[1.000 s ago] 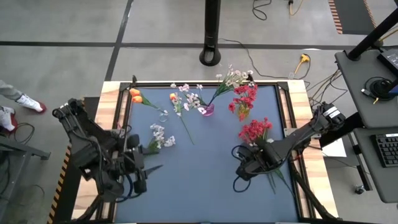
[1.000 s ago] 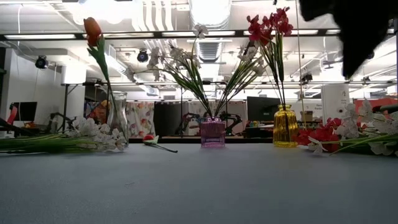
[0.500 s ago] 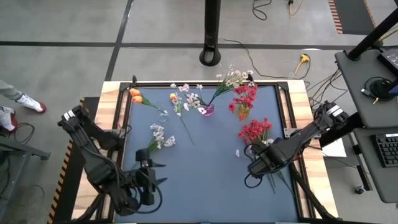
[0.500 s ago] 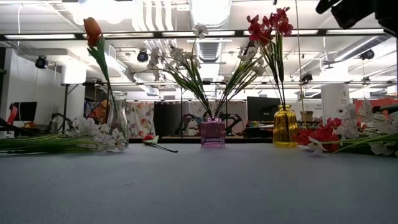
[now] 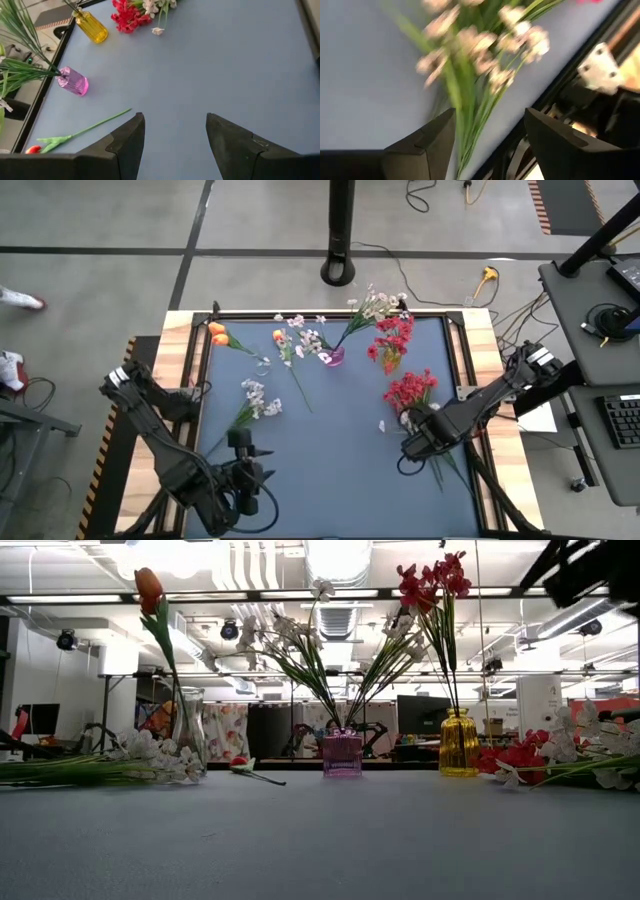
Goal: Sort flowers into vase by color
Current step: Prepare the red flowers
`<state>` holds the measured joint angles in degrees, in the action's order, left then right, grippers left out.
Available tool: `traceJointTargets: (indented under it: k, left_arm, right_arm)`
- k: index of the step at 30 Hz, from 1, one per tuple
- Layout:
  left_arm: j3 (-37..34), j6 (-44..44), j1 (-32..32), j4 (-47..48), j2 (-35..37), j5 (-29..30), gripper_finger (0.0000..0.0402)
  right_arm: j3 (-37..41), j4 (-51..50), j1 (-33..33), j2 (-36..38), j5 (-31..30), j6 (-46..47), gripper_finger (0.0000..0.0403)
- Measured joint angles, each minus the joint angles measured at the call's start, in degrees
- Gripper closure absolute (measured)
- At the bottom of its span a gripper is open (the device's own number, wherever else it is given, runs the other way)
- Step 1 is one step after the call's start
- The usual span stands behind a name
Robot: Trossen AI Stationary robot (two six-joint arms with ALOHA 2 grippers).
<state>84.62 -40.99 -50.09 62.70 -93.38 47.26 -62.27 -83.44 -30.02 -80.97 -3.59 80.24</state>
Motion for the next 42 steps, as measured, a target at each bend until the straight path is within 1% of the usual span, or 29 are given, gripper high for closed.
traceJointTargets:
  k: [3, 8, 12, 17, 19, 24, 28, 35, 42]
  left_arm:
    - [0.00, 0.00, 0.58, 0.07, -0.25, 0.12, 0.0207]
    - [0.00, 0.02, 1.10, 0.32, -0.25, 0.83, 0.0207]
    - [0.00, 0.04, 1.10, 0.59, -0.23, 1.74, 0.0207]
    - [0.00, 0.03, 1.08, 0.75, -0.23, 1.78, 0.0207]
    - [0.00, 0.00, 1.08, 0.74, -0.23, 1.80, 0.0207]
    - [0.00, 0.00, 1.08, 0.72, -0.23, 1.82, 0.0207]
    - [0.00, 0.00, 1.08, 0.72, -0.23, 1.82, 0.0207]
    - [0.00, 0.00, 1.08, 0.76, -0.20, 1.85, 0.0207]
    - [0.00, -0.02, 1.08, 0.79, -0.18, 1.89, 0.0207]
  right_arm:
    - [2.14, -0.15, 2.32, 0.00, -3.71, 1.45, 0.0166]
    - [5.11, 0.03, 7.60, 0.02, -8.31, 0.62, 0.0165]
    - [6.01, 1.04, 11.55, 0.02, -14.05, -2.62, 0.0165]
    - [6.73, 7.51, 15.66, 0.02, -17.98, -8.72, 0.0165]
    - [7.49, 10.34, 17.19, 0.02, -18.62, -10.08, 0.0165]
    - [10.03, 11.66, 20.90, 0.02, -19.66, -10.98, 0.0165]
    - [12.70, 15.71, 22.76, 0.02, -20.00, -12.56, 0.0165]
    - [18.26, 22.86, 24.32, 0.02, -18.46, -13.46, 0.0167]
    - [21.84, 30.76, 24.33, 0.02, -16.94, -14.36, 0.0196]
